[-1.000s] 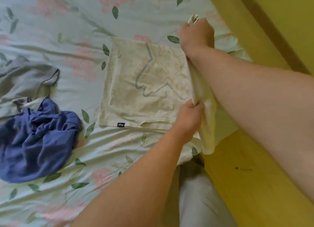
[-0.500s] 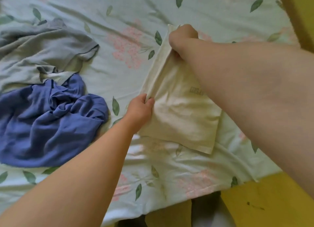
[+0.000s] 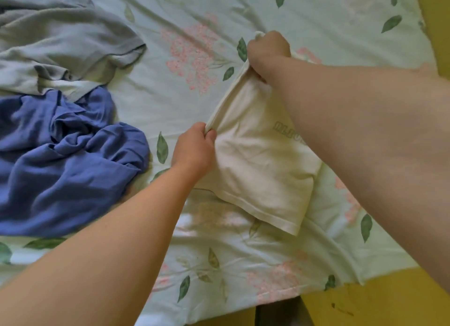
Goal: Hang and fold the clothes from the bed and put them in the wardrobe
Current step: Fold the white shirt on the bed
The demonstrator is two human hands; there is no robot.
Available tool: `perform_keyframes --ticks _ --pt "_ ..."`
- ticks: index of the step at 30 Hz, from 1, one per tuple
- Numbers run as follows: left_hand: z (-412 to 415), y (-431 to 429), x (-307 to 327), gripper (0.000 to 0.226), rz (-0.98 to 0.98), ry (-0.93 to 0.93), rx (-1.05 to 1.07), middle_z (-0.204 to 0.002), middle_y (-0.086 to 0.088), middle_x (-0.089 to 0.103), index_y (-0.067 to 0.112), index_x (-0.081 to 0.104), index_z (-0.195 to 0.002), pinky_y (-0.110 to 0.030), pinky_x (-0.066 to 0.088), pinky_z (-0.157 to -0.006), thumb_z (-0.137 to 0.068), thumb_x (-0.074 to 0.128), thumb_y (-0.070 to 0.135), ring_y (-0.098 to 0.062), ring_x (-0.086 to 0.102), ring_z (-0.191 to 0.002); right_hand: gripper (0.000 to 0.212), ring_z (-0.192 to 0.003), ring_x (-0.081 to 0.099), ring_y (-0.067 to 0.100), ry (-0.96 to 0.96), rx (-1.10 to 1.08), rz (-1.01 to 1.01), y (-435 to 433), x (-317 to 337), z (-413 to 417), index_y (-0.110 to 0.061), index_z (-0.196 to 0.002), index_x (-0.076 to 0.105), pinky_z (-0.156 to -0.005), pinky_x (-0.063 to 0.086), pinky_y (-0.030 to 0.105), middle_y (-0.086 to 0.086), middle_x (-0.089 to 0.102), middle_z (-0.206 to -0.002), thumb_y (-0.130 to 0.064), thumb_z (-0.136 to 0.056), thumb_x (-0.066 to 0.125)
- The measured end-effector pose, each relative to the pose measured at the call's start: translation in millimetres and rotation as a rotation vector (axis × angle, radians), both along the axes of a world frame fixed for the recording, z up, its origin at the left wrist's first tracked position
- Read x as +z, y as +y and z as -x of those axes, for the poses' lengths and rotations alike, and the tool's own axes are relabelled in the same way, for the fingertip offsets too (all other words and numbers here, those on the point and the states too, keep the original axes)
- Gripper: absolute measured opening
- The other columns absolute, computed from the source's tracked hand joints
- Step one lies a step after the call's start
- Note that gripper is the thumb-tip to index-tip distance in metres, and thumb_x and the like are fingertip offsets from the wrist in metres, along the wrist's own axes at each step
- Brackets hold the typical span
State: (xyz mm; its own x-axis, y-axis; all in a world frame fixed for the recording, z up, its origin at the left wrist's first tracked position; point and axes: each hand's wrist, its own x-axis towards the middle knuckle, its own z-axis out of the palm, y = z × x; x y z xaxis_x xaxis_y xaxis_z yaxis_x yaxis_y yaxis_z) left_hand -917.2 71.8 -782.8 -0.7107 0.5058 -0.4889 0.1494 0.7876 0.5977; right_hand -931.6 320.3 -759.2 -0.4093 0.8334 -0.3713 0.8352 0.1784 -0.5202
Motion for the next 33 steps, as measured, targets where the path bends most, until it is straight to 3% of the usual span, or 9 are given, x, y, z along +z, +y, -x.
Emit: perform_keyframes --ticks 2,8,14,19,23,26,29,31,33 --pt "-1.8 -1.6 -3.1 0.024 0.005 0.031 0.023 -0.079 -0.001 0.059 0.016 0.055 -0.089 -0.037 0.040 -0.067 -0.104 0.046 0.033 -0.022 0.054 -0.073 0.014 -0.115 0.063 0.030 0.000 0.026 0.009 -3.0 2.2 0.8 -0.018 -0.105 0.055 -0.087 0.050 0.034 0.012 0.064 -0.127 -0.025 -0.099 0.044" --pt "-5.5 -4.3 -3.8 0.022 0.030 0.040 0.121 -0.080 0.009 0.057 0.021 0.053 -0.096 -0.034 0.038 -0.069 -0.101 0.053 0.042 -0.022 0.056 -0.079 0.052 -0.103 0.065 0.027 -0.041 0.003 0.008 0.7 -3.7 2.3 -0.012 -0.136 0.047 -0.092 0.056 0.042 0.008 0.062 -0.128 -0.050 -0.100 0.044" --pt "-11.4 -20.0 0.3 0.029 0.177 0.365 0.077 -0.114 -0.005 0.053 0.020 0.050 -0.112 -0.043 0.044 -0.079 -0.097 0.060 0.043 -0.027 0.052 -0.099 0.035 -0.112 0.058 0.026 -0.020 0.271 -0.080 -3.8 -9.9 -15.6 -0.021 -0.134 0.051 -0.086 0.044 0.034 0.003 0.058 -0.121 -0.022 -0.103 0.034" --pt "-7.9 -22.0 -0.7 0.018 0.164 0.329 -0.024 -0.093 0.000 0.059 0.022 0.048 -0.101 -0.045 0.048 -0.074 -0.100 0.054 0.039 -0.030 0.057 -0.093 0.042 -0.097 0.052 0.014 0.357 0.033 -0.280 -40.1 -3.4 -74.5 -0.020 -0.131 0.058 -0.086 0.045 0.026 0.002 0.052 -0.120 -0.007 -0.098 0.035" --pt "8.2 -19.5 -1.5 0.019 0.155 0.286 -0.119 -0.091 0.002 0.060 0.024 0.047 -0.100 -0.039 0.040 -0.068 -0.098 0.053 0.042 -0.029 0.057 -0.083 0.037 -0.104 0.058 0.028 0.391 0.055 -0.407 -85.7 0.0 -167.1 -0.007 -0.120 0.065 -0.094 0.047 0.033 0.015 0.057 -0.117 0.004 -0.089 0.047" --pt "19.2 -14.4 1.5 0.024 0.074 0.438 -0.341 -0.107 -0.006 0.063 0.021 0.051 -0.119 -0.041 0.044 -0.072 -0.098 0.048 0.033 -0.033 0.058 -0.091 0.035 -0.101 0.059 0.037 0.216 0.136 -0.523 -106.1 -5.9 -243.2 -0.003 -0.114 0.070 -0.088 0.048 0.045 0.020 0.060 -0.111 0.008 -0.084 0.056" --pt "32.6 -1.2 7.4 0.039 -0.057 0.646 -0.798 -0.125 -0.018 0.056 0.013 0.052 -0.136 -0.051 0.050 -0.073 -0.097 0.049 0.018 -0.042 0.057 -0.098 0.029 -0.096 0.058 0.043 0.068 0.256 -0.467 -118.5 -15.8 -298.0 -0.004 -0.114 0.071 -0.082 0.049 0.053 0.022 0.061 -0.111 0.002 -0.086 0.062" --pt "45.5 9.6 11.5 0.044 -0.092 0.740 -1.052 -0.133 -0.020 0.054 0.009 0.053 -0.138 -0.053 0.050 -0.074 -0.094 0.053 0.011 -0.044 0.057 -0.096 0.038 -0.096 0.059 0.044 0.011 0.408 -0.422 -130.0 -19.2 -319.4 -0.004 -0.121 0.069 -0.081 0.050 0.052 0.024 0.061 -0.114 0.003 -0.084 0.064" --pt "49.0 18.1 15.9 0.049 -0.021 0.752 -1.071 -0.139 -0.018 0.049 0.010 0.049 -0.141 -0.054 0.049 -0.083 -0.093 0.054 0.008 -0.044 0.056 -0.101 0.044 -0.101 0.058 0.040 0.036 0.415 -0.302 -141.0 -20.5 -326.2 -0.004 -0.127 0.065 -0.088 0.051 0.044 0.021 0.060 -0.119 0.005 -0.083 0.063"
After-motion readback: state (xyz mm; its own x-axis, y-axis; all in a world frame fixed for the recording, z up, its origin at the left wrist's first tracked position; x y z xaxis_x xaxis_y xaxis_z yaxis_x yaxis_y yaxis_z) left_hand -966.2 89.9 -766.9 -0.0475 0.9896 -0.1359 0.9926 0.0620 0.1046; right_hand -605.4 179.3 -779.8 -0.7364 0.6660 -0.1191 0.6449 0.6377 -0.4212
